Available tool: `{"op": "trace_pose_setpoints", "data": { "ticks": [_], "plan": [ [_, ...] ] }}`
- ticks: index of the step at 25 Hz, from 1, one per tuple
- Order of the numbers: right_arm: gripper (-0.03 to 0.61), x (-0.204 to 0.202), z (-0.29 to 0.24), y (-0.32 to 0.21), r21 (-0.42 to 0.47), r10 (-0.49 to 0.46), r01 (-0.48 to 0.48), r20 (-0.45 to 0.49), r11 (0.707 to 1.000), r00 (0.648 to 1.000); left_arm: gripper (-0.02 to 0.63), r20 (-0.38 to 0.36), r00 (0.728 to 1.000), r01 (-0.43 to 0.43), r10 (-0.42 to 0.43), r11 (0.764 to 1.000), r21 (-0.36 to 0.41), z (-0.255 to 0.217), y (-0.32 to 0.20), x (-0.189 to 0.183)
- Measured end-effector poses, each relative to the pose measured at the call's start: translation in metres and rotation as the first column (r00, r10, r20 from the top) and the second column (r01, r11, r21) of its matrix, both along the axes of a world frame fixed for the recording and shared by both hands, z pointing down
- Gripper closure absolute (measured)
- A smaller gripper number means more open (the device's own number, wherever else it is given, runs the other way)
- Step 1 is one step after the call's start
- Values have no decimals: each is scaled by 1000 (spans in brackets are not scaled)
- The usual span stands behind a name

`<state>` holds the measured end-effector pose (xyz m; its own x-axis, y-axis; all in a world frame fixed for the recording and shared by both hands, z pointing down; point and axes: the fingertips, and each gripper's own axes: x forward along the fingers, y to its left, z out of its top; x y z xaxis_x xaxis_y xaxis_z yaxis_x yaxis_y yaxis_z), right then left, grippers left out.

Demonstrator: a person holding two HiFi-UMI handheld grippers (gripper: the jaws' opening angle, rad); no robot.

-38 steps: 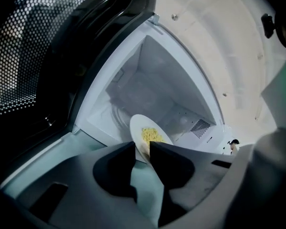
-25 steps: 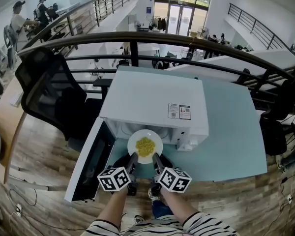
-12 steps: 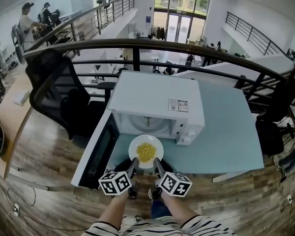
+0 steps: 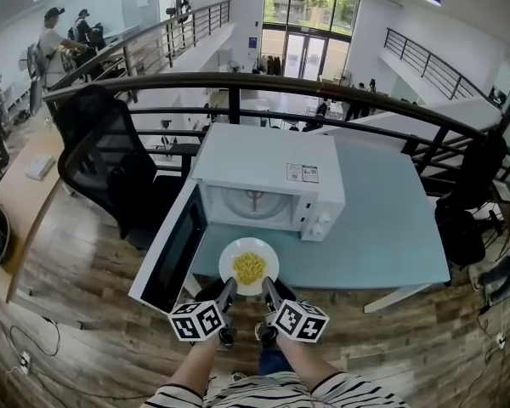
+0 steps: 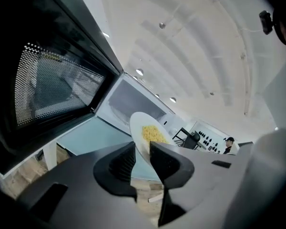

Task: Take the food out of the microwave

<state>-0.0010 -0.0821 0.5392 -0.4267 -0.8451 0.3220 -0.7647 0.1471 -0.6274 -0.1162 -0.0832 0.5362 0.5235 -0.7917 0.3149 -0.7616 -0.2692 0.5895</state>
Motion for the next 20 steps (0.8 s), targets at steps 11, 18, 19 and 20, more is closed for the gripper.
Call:
{"op": "trace_pose_setpoints", "data": {
  "ticks": [11,18,19,20],
  "plan": [
    [486,-5,2,47,-8,-2,2,12,1000,1000,509,5,1000,0,0,1000,2,0,49,-5],
    [487,-8,5,72,-17,-13,14,10,1000,1000,509,8,1000,-6,6,1000,-3,2,74,-7],
    [486,-8,5,75,-19,-16,16,9,1000,1000,510,8,1000,-7,7,1000,-6,2,78,-8],
    [486,-9,5,79,-21,-19,19,7,1000,1000,510,8,1000,-9,9,1000,-8,2,81,-9]
  ]
}}
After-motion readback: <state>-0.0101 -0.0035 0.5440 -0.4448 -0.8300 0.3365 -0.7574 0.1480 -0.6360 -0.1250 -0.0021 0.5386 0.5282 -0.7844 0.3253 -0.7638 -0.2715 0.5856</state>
